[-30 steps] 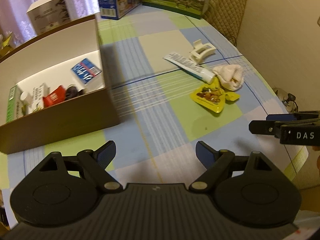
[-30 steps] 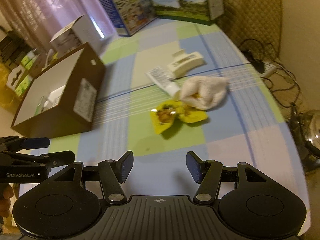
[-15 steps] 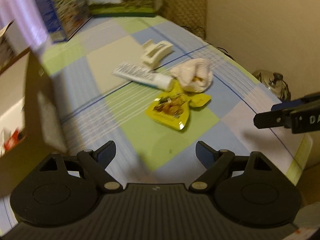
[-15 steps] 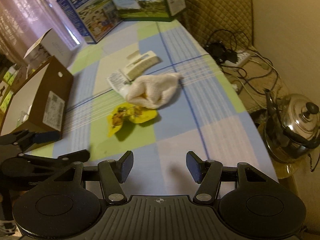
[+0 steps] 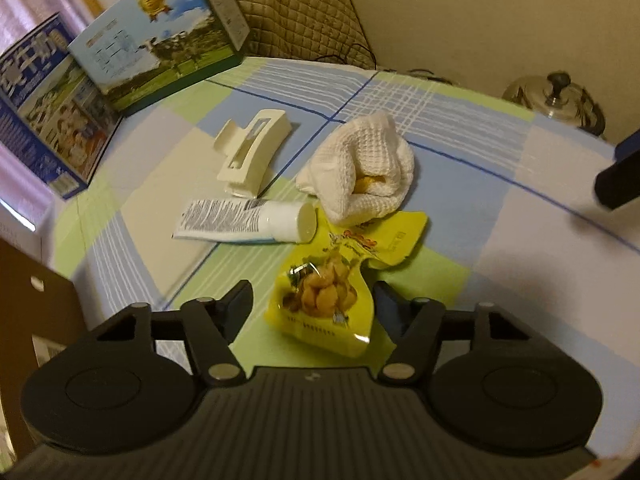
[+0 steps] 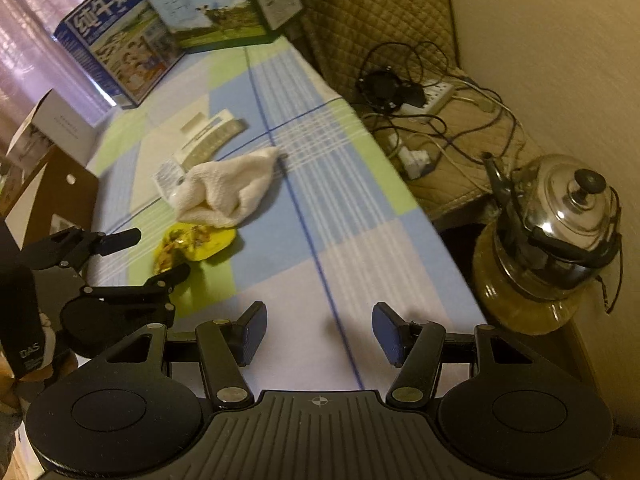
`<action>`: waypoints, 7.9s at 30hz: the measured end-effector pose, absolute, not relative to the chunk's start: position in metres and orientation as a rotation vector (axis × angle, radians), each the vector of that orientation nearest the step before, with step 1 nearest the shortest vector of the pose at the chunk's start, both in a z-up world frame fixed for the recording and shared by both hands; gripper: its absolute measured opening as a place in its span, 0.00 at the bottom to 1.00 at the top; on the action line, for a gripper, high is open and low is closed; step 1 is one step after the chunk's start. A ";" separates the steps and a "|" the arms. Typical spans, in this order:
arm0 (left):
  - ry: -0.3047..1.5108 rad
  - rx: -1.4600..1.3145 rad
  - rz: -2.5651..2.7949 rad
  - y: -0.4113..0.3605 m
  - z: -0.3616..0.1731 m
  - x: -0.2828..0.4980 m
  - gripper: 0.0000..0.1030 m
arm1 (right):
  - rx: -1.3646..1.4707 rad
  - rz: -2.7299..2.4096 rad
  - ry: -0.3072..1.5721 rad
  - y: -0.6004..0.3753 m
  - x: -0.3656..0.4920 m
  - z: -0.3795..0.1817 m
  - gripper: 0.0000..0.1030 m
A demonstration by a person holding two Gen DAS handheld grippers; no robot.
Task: Organize objects
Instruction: 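Grasp the yellow snack packet with the left tool while the right tool grasps the white towel, then carry the yellow packet and white towel over the brown box with both tools, then lower the yellow packet and towel into the brown box and open both tools, then withdraw both tools from the box toward the tube and clip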
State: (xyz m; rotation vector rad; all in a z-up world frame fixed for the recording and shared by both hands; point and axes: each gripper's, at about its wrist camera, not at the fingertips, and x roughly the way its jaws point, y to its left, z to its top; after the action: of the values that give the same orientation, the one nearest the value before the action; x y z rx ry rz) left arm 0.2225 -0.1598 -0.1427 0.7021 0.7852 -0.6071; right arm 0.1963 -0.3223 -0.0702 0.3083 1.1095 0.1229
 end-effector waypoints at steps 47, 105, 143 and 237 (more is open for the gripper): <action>1.065 -0.043 -0.260 -0.010 -0.095 0.262 0.21 | 0.388 0.223 1.069 -0.250 0.337 -0.117 0.79; 0.870 -0.176 -0.299 0.098 -0.002 0.169 0.21 | 0.213 0.732 0.944 -0.098 0.196 -0.017 0.33; 0.877 -0.175 -0.099 0.232 -0.010 0.321 0.21 | 0.119 0.715 0.881 0.095 0.300 -0.022 0.33; 0.944 -0.077 -0.024 0.243 -0.010 0.219 0.87 | 0.017 0.675 0.885 0.048 0.224 -0.022 0.67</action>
State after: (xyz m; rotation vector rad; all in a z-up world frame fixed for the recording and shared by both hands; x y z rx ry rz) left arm 0.2193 0.2426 -0.0097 -0.0765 0.9444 -0.0239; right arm 0.2244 0.0478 -0.0216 0.0170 0.8846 0.6753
